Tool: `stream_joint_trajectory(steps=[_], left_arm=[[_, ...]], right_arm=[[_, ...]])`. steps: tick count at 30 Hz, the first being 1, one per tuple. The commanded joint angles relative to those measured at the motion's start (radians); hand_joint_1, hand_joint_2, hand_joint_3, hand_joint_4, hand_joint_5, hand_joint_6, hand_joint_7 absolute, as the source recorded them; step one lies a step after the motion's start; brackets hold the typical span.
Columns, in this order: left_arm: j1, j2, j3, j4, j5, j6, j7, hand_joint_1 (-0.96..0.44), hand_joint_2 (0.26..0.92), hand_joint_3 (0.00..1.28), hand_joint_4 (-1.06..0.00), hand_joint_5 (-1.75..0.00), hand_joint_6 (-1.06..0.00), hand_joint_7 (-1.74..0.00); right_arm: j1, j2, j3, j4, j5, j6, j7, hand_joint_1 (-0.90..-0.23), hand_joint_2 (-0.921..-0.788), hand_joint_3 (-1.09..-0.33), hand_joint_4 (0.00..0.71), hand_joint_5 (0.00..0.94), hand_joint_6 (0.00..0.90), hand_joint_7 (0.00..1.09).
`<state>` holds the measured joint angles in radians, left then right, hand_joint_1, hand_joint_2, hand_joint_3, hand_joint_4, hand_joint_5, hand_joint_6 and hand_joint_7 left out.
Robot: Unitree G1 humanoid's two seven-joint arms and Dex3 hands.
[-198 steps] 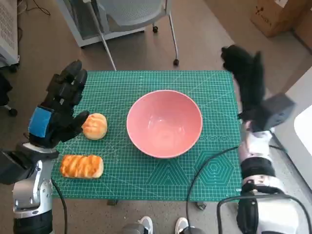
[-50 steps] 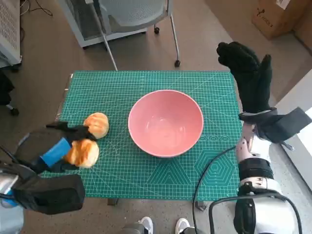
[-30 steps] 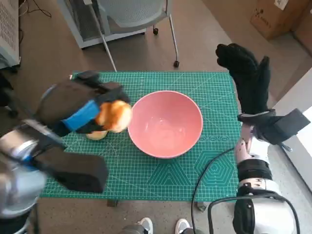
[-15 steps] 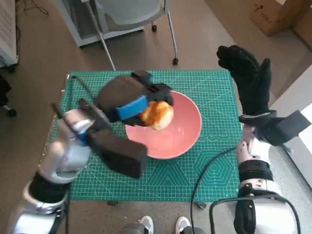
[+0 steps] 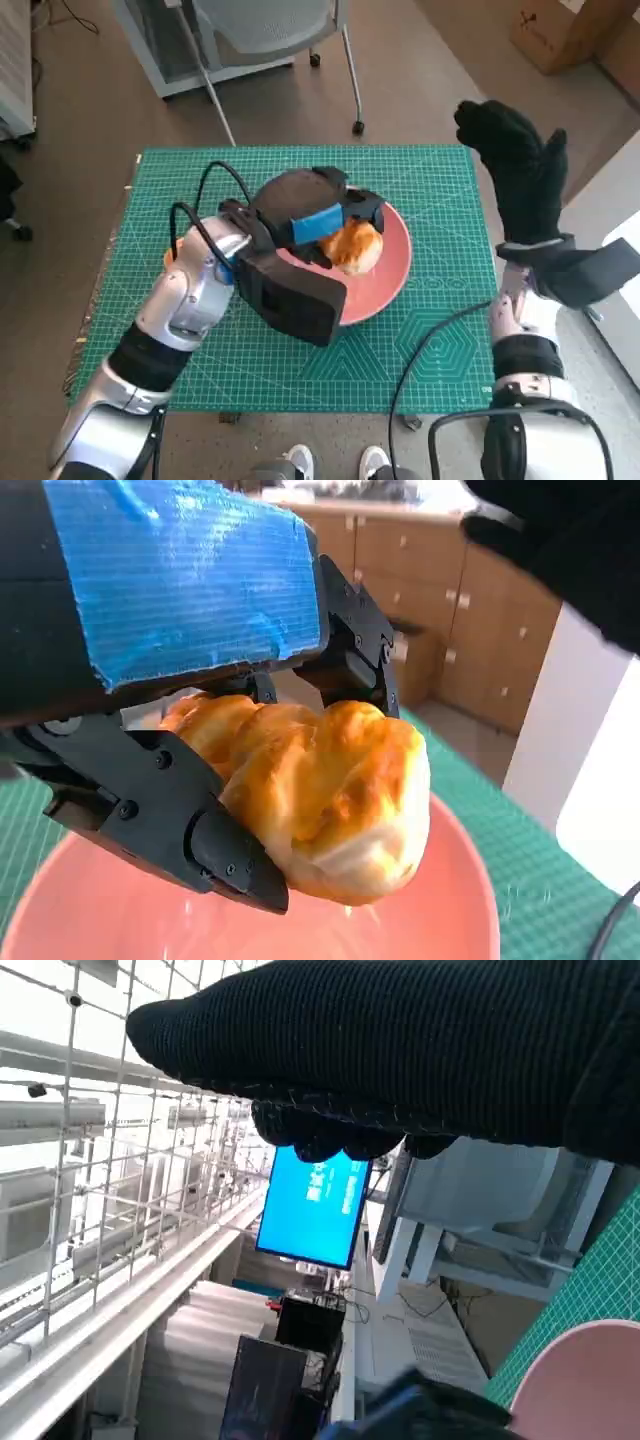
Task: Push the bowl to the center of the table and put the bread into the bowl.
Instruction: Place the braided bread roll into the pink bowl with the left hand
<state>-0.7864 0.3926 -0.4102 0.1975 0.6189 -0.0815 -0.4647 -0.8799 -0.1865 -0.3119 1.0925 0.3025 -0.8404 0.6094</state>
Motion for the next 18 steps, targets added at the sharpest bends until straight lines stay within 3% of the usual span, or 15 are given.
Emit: stream_joint_trajectory(steps=[1,3,4,5,6,7,9,13,18], left_arm=[[0.006,-0.003,0.009,-0.021,-0.025,0.041,-0.050,0.00,0.920,0.13,-0.65,-1.30,-0.54,-1.15],[0.019,-0.004,0.015,-0.042,-0.041,0.069,-0.080,0.00,0.921,0.21,-0.50,-1.37,-0.49,-1.29],[0.025,-0.004,0.018,-0.052,-0.048,0.082,-0.094,0.00,0.880,0.20,-0.38,-1.01,-0.42,-1.01],[0.032,-0.002,0.020,-0.063,-0.057,0.098,-0.111,0.01,0.872,0.18,-0.36,-0.83,-0.42,-0.87],[0.037,-0.001,0.022,-0.072,-0.063,0.111,-0.124,0.00,0.852,0.14,-0.29,-0.53,-0.40,-0.61],[0.043,0.001,0.025,-0.081,-0.072,0.123,-0.138,0.00,0.843,0.10,-0.25,-0.34,-0.40,-0.42],[0.051,0.005,0.031,-0.098,-0.087,0.149,-0.167,-0.02,0.821,0.06,-0.17,-0.17,-0.36,-0.23],[0.057,0.013,0.037,-0.131,-0.102,0.198,-0.210,-0.10,0.780,0.01,-0.04,-0.04,-0.26,-0.05],[0.075,0.021,0.045,-0.188,-0.098,0.247,-0.226,-0.21,0.769,0.00,-0.01,-0.01,-0.22,-0.01]], right_arm=[[0.031,0.000,0.002,-0.008,-0.004,0.013,-0.009,-0.640,-0.921,-0.696,0.174,0.001,0.322,0.01],[0.032,0.000,0.003,-0.011,-0.006,0.014,-0.013,-0.640,-0.921,-0.697,0.174,0.001,0.323,0.01],[0.033,-0.001,0.004,-0.012,-0.006,0.015,-0.015,-0.640,-0.921,-0.698,0.173,0.001,0.323,0.01],[0.033,0.000,0.005,-0.013,-0.007,0.015,-0.017,-0.640,-0.921,-0.698,0.173,0.001,0.323,0.01],[0.034,0.000,0.005,-0.014,-0.007,0.016,-0.018,-0.640,-0.921,-0.699,0.173,0.001,0.322,0.01],[0.034,0.001,0.006,-0.016,-0.007,0.016,-0.019,-0.640,-0.921,-0.699,0.173,0.000,0.322,0.01],[0.034,0.003,0.008,-0.016,-0.009,0.016,-0.022,-0.638,-0.921,-0.700,0.172,0.000,0.322,0.01],[0.033,0.005,0.012,-0.011,-0.012,0.014,-0.024,-0.637,-0.921,-0.699,0.170,0.000,0.321,0.00],[0.031,0.007,0.017,-0.003,-0.014,0.011,-0.026,-0.636,-0.921,-0.697,0.170,0.000,0.321,0.00]])
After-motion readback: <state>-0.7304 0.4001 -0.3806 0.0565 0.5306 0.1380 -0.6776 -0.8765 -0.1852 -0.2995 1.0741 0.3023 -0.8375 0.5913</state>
